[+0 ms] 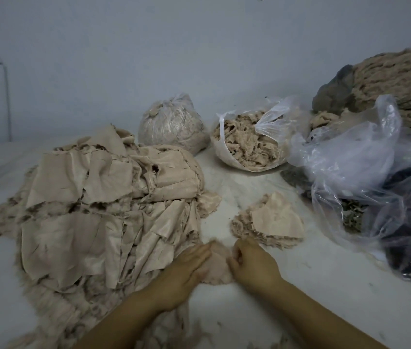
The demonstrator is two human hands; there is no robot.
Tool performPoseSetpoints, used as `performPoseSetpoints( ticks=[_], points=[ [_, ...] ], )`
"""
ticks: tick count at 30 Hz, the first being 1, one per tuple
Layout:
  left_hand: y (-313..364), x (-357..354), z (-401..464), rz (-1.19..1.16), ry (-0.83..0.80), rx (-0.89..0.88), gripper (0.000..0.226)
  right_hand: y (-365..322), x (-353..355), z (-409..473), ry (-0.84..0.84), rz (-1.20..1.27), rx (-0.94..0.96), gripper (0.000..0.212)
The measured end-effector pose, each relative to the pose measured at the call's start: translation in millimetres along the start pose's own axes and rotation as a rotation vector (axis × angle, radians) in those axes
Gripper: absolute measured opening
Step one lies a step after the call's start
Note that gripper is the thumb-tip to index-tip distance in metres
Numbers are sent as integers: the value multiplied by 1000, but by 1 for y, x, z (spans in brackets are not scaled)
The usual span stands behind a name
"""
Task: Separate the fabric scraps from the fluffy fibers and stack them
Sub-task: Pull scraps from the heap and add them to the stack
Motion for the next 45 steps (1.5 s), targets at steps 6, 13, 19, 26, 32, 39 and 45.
performPoseSetpoints(
  ticks=[6, 13, 19, 26, 32, 39, 45],
  points=[
    [4, -10, 2, 223, -137, -92, 65, -3, 4, 5, -104, 97, -73, 36],
    [-1, -8, 3, 185, -179, 28, 70, 6, 12, -5, 273, 631, -12, 32],
    [-11, -5, 5, 225, -177, 34, 61, 16, 21, -22, 407, 946, 31, 30],
    [-9, 3, 6, 20, -62, 115, 61, 35, 42, -30, 429, 1074, -5, 19],
    [66, 15, 33, -785, 200, 147, 70, 17, 26, -30, 379, 1080, -10, 26],
    [70, 16, 36, -885, 374, 98, 24, 15, 16, -38, 83, 1009, -39, 37],
    [54, 13, 33, -776, 418, 219, 37, 8, 12, -37, 21, 1137, -42, 17]
  ],
)
Point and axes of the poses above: each hand's wrist, its own z-axis towards the middle knuckle, its own x-axis out of the back of the hand, y = z × x, the point moved 2 cm from there along z, towards the middle knuckle, and after that the axes turned 5 degrees about -y, right-handed, at the moved point
